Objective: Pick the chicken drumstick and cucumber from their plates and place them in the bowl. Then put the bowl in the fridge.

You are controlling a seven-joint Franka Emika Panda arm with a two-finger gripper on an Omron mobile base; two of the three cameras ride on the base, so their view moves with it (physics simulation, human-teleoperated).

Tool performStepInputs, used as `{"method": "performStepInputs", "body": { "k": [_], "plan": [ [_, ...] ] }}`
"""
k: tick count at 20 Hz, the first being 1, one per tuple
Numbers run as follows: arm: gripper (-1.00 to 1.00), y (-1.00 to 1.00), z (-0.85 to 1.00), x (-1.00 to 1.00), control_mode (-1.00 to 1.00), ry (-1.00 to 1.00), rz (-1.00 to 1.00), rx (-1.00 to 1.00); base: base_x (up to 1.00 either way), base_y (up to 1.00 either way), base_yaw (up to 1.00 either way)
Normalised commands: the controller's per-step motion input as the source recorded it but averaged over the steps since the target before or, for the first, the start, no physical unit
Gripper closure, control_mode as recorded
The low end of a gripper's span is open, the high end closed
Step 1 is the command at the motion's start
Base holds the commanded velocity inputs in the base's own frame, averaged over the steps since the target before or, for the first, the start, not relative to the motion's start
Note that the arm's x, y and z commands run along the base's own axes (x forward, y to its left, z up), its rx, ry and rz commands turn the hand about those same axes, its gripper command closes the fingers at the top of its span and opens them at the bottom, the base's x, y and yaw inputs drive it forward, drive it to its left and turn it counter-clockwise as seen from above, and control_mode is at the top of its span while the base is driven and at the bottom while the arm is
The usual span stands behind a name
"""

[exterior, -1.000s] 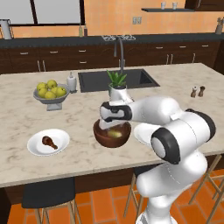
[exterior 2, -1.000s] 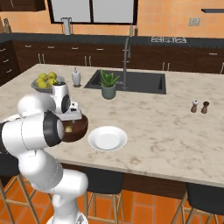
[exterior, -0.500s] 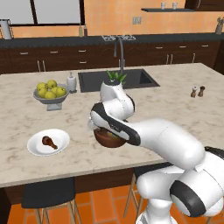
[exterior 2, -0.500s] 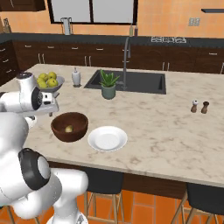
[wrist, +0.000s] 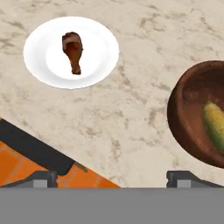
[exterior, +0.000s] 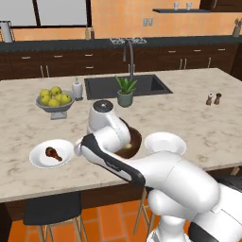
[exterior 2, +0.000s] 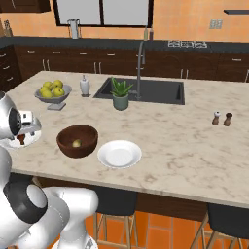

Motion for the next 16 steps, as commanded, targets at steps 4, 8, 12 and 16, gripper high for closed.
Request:
{"method": "performStepInputs", "body": {
  "k": [4,8,12,16],
  "plan": [
    [-1.00,0.43,-0.06,0.28,-1.00,-0.07,0.04,0.08,0.00,0.00,0.00],
    [-1.00,0.72,-0.35,0.43,-1.00,0.04,0.00,0.05,0.00,0.00,0.00],
    [-1.00,0.75,-0.47,0.39,-1.00,0.00,0.00,0.03,0.00,0.00,0.00],
    [-1.00,0.49,-0.03,0.75,-1.00,0.12,0.00,0.00,0.00,0.00,0.00]
  ]
}}
